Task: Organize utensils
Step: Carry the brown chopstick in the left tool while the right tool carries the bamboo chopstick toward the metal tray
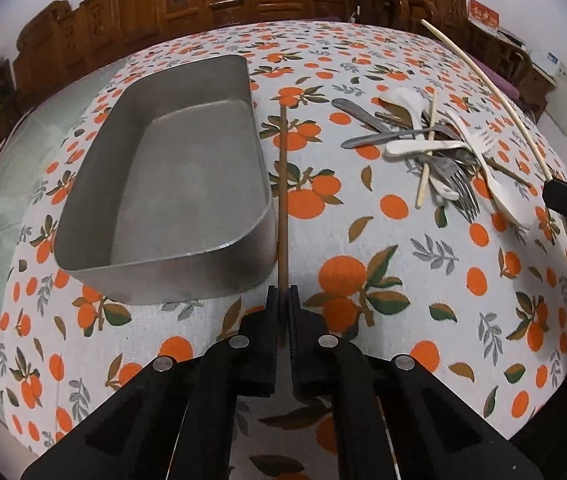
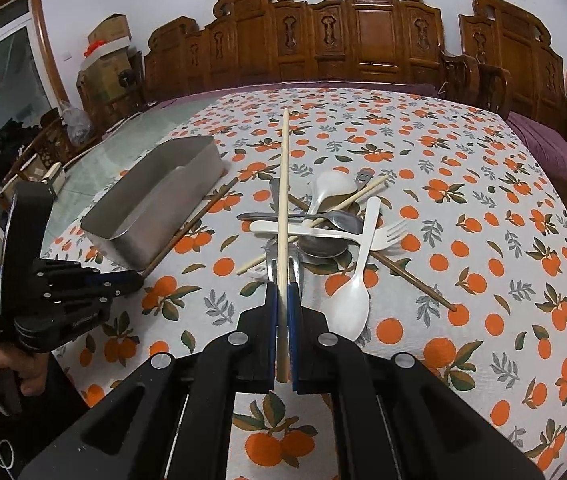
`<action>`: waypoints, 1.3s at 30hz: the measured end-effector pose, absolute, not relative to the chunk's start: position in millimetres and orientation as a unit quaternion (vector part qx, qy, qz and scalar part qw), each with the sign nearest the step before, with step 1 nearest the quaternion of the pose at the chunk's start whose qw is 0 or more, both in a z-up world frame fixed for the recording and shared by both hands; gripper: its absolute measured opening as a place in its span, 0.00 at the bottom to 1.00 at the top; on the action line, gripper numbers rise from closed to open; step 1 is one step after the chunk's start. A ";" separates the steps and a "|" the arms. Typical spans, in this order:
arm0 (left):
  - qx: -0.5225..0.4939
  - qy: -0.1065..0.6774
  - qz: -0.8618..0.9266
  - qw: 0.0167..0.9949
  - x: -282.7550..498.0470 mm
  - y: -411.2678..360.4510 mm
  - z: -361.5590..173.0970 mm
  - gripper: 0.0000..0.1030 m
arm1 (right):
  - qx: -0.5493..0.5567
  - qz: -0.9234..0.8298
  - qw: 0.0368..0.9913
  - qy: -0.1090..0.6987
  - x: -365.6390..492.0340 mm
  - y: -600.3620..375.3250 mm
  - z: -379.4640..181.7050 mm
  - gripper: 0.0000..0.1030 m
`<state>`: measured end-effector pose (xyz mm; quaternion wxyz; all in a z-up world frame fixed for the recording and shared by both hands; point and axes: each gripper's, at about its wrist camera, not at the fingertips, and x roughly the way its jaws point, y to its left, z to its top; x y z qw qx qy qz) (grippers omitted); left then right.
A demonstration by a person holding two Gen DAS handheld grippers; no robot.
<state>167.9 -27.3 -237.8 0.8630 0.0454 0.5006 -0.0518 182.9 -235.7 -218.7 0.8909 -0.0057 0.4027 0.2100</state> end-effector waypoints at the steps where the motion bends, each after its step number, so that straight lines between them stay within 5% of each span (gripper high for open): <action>1: 0.044 0.500 -0.056 0.863 165.6 -27.9 -236.5 0.03 | -0.006 0.210 0.891 0.403 182.3 -235.3 -218.7 0.06; 20: 0.018 0.403 -0.084 0.911 131.3 -9.6 -130.2 0.03 | -0.014 0.227 0.892 0.391 175.5 -210.0 -194.2 0.06; 39: -0.008 0.480 -0.043 0.876 197.5 61.7 -164.3 0.03 | -0.053 0.260 0.866 0.423 214.8 -130.6 -178.9 0.06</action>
